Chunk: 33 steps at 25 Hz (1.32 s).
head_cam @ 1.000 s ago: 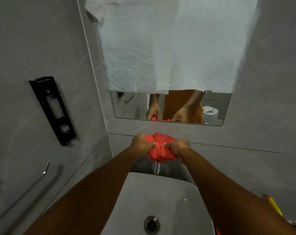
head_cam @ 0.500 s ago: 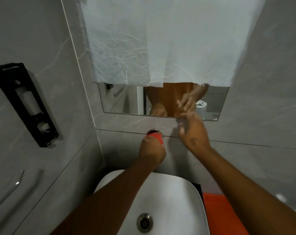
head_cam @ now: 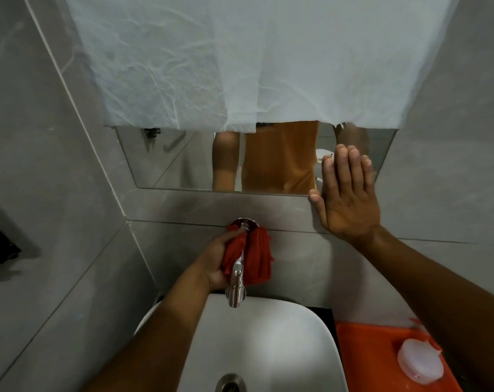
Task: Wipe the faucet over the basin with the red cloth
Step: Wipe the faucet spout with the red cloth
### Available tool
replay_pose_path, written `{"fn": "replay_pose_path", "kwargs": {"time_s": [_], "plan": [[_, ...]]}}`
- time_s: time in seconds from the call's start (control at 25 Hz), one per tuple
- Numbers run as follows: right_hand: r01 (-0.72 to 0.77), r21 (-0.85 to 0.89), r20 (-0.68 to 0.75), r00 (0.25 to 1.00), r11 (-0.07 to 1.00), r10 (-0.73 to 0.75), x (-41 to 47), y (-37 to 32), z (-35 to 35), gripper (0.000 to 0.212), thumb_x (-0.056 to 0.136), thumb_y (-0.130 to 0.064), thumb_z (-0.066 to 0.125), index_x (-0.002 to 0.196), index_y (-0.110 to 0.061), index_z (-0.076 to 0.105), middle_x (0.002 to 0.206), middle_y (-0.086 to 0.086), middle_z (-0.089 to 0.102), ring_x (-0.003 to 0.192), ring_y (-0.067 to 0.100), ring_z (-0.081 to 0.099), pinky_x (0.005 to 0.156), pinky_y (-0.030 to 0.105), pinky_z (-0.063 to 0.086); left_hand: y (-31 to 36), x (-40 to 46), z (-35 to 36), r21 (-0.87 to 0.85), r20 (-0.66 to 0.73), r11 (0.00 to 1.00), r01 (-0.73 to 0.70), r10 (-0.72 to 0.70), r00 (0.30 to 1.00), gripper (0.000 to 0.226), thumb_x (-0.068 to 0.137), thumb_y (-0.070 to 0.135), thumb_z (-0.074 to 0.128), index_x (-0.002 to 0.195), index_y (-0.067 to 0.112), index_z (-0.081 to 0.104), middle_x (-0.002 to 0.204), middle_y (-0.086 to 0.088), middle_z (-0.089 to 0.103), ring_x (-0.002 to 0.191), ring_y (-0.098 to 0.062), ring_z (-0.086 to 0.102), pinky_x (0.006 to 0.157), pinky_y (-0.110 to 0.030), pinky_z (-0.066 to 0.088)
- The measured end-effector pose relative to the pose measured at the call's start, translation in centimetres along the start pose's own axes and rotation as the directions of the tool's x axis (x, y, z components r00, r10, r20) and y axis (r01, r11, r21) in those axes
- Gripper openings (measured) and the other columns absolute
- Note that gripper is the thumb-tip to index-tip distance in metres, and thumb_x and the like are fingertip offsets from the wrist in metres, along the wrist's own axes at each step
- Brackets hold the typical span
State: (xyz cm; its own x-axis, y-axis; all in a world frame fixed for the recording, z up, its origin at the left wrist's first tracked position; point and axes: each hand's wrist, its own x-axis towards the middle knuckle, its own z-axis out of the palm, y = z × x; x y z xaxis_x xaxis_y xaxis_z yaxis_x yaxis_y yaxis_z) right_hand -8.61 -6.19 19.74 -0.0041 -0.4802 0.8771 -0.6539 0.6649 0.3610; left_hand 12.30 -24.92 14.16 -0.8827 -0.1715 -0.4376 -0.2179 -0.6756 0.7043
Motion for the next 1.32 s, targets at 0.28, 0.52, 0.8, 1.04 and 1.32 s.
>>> {"fn": "replay_pose_path", "kwargs": {"time_s": [0.28, 0.52, 0.8, 1.04, 1.32], "plan": [[0.012, -0.009, -0.056, 0.998, 1.000, -0.013, -0.1, 0.1, 0.1, 0.073, 0.092, -0.042, 0.057, 0.146, 0.005, 0.042, 0.154, 0.029, 0.034, 0.154, 0.034, 0.005, 0.128, 0.050, 0.009, -0.3, 1.1, 3.3, 0.977, -0.214, 0.050, 0.209, 0.243, 0.946, 0.035, 0.093, 0.015, 0.064, 0.128, 0.012, 0.060, 0.135, -0.012, 0.059, 0.121, -0.030, 0.059, 0.102, -0.042, 0.049], [0.029, 0.001, -0.115, 0.993, 1.000, -0.029, -0.4, 0.1, 0.6, 0.077, 0.092, -0.043, 0.055, 0.149, 0.004, 0.032, 0.158, 0.023, 0.025, 0.153, 0.036, 0.013, 0.127, 0.053, 0.014, -0.2, -0.7, 0.4, 0.065, -0.052, 0.996, -0.059, 0.062, 0.997, 0.033, 0.083, 0.036, 0.070, 0.102, 0.010, 0.077, 0.093, -0.020, 0.078, 0.083, -0.034, 0.076, 0.068, -0.043, 0.063], [0.002, 0.035, -0.064, 0.998, 0.999, 0.000, -0.5, 0.1, 1.0, 0.078, 0.095, -0.044, 0.050, 0.154, 0.000, 0.022, 0.166, 0.018, 0.000, 0.155, 0.035, 0.003, 0.128, 0.052, 0.008, -7.1, -3.1, 1.6, 0.889, -0.317, 0.447, -0.102, 0.760, 0.567, 0.049, 0.089, 0.043, 0.066, 0.124, 0.015, 0.047, 0.111, -0.009, 0.063, 0.087, -0.019, 0.064, 0.071, -0.039, 0.059], [-0.017, -0.002, -0.026, 1.000, 1.000, 0.017, -0.4, 0.1, 0.4, 0.076, 0.097, -0.045, 0.047, 0.153, 0.000, 0.022, 0.167, 0.014, -0.014, 0.155, 0.031, -0.004, 0.128, 0.051, 0.007, -11.7, -5.0, 2.6, 0.852, -0.308, 0.444, -0.276, 0.853, 0.421, 0.051, 0.082, 0.035, 0.076, 0.122, 0.023, 0.047, 0.111, -0.002, 0.058, 0.096, -0.021, 0.064, 0.073, -0.030, 0.060], [-0.009, -0.011, -0.080, 0.997, 1.000, 0.008, -0.4, 0.2, 1.0, 0.079, 0.094, -0.044, 0.052, 0.154, 0.000, 0.025, 0.167, 0.016, -0.003, 0.155, 0.034, 0.002, 0.129, 0.051, 0.007, -11.2, -5.0, 0.9, -0.617, -0.147, 0.759, -0.208, 0.149, 0.978, 0.055, 0.083, 0.038, 0.057, 0.125, 0.002, 0.060, 0.097, -0.024, 0.072, 0.065, -0.027, 0.070, 0.051, -0.031, 0.059]]}}
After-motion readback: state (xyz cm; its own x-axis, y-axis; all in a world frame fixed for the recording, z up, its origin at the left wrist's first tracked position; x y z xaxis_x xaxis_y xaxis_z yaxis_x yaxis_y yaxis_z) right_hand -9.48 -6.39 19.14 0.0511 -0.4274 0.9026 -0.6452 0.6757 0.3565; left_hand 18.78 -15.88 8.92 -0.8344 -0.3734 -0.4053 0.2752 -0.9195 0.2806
